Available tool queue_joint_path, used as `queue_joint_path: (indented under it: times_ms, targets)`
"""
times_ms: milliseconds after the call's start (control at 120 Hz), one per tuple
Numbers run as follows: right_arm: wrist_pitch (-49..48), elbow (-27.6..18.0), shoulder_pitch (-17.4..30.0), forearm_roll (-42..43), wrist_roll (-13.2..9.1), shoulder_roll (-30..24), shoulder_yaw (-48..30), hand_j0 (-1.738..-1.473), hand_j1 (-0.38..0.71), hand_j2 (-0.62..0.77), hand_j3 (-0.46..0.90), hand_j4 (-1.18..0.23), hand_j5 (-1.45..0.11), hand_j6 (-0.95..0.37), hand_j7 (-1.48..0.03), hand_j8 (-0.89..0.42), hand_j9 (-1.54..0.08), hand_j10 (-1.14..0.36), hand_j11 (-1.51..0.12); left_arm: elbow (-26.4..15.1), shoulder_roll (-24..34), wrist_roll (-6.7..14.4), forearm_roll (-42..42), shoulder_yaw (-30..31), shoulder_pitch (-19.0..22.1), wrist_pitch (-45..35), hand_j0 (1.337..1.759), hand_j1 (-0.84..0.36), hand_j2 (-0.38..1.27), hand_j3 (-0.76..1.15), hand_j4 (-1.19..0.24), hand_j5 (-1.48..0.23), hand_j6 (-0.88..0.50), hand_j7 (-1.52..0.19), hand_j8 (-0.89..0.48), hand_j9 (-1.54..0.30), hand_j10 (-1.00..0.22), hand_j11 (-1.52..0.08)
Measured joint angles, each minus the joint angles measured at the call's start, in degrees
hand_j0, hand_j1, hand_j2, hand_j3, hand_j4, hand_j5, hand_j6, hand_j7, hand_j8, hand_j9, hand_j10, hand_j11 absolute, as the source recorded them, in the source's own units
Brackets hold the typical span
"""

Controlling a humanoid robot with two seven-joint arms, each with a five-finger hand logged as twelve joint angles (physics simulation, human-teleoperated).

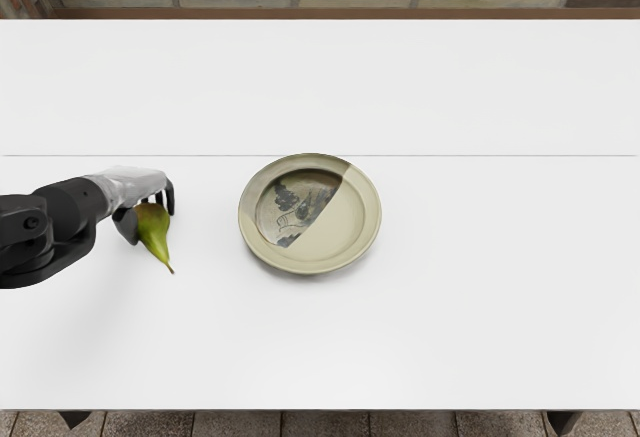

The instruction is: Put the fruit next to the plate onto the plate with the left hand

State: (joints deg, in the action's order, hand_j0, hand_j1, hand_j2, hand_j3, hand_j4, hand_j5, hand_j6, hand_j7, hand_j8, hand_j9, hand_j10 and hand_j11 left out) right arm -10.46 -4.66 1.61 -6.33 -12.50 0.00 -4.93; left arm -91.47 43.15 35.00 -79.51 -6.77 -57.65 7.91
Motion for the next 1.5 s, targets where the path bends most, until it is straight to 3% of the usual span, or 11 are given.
queue_joint_path:
  times_ms: [567,925,1500]
  targets:
    - [0.0,0.0,0.0,0.0,-0.02,0.0,0.0,-1.658,-0.35,0.0,0.0,0.0,0.0,0.0,0.0,0.0,0.0,0.0,0.0,-0.03,1.33,0.02,0.53,-0.37,-0.09,0.87,1.653,-0.2,0.28,0.0,-0.59,-0.89,-0.48,-0.88,-0.58,-0.87,-0.64,-0.87]
    - [0.0,0.0,-0.03,0.0,0.01,0.0,0.0,-1.658,-0.35,0.0,0.0,0.0,0.0,0.0,0.0,0.0,0.0,0.0,0.0,-0.58,1.45,0.0,1.39,-0.83,-2.32,1.72,1.655,-0.25,0.52,0.0,-0.63,-0.93,-0.52,-0.92,-0.64,-0.92,-0.69,-0.92]
    - [0.0,0.0,-0.03,0.0,-0.03,0.0,0.09,-1.658,-0.35,0.0,0.0,0.0,0.0,0.0,0.0,0.0,0.0,0.0,0.0,-2.01,4.13,0.01,5.67,-3.9,-8.06,6.13,1.656,-0.27,0.54,0.0,-0.6,-0.97,-0.5,-0.94,-0.61,-0.94,-0.71,-0.94]
